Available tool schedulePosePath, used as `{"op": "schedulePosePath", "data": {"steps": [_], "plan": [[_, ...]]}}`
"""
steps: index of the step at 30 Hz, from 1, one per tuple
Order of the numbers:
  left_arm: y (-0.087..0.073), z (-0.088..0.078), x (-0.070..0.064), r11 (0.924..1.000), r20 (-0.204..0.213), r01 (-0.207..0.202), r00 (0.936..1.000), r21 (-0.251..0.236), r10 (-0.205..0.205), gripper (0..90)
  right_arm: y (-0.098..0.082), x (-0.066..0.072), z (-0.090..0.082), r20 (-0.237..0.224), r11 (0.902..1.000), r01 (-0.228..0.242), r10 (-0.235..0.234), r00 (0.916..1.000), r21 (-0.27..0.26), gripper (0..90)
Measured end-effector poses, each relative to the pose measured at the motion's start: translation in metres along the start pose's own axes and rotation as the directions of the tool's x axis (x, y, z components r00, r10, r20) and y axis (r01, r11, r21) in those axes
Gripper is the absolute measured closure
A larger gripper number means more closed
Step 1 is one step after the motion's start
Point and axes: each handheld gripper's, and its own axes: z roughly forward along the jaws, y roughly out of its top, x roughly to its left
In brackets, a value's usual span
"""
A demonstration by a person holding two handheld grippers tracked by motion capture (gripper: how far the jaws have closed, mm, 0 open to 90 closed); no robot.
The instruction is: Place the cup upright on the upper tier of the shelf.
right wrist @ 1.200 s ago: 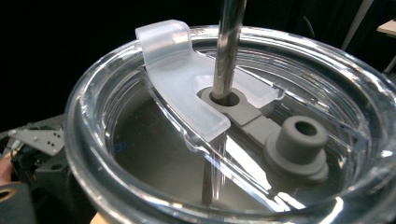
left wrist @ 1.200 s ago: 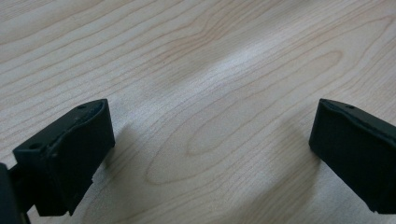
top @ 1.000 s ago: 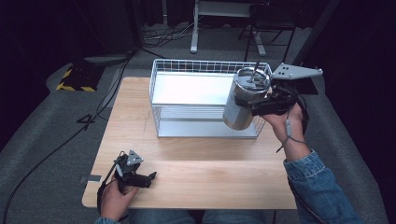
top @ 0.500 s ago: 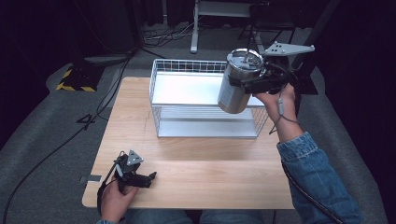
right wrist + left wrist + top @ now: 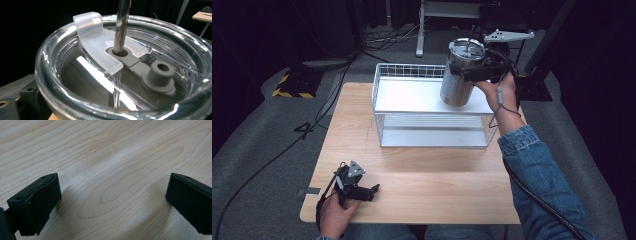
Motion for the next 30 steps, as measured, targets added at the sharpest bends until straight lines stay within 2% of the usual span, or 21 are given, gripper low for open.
{"op": "schedulePosePath", "data": {"steps": [7, 14, 30], "plan": [[0.0, 0.0, 0.0, 1.0, -0.001, 0.001, 1.0, 0.0, -0.001, 0.5, 0.002, -0.005, 0.016, 0.022, 1.0, 0.001, -0.001, 0.9998, 0.003, 3.7], [0.0, 0.0, 0.0, 1.0, -0.001, 0.001, 1.0, 0.0, -0.001, 0.5, -0.005, -0.01, 0.032, 0.034, 0.9996, -0.003, 0.002, 0.9994, 0.029, 3.7], [0.0, 0.0, 0.0, 1.0, -0.001, 0.002, 1.0, 0.0, -0.002, 0.5, -0.015, -0.011, 0.042, 0.025, 0.9987, -0.009, 0.008, 0.9997, 0.05, 3.7]]}}
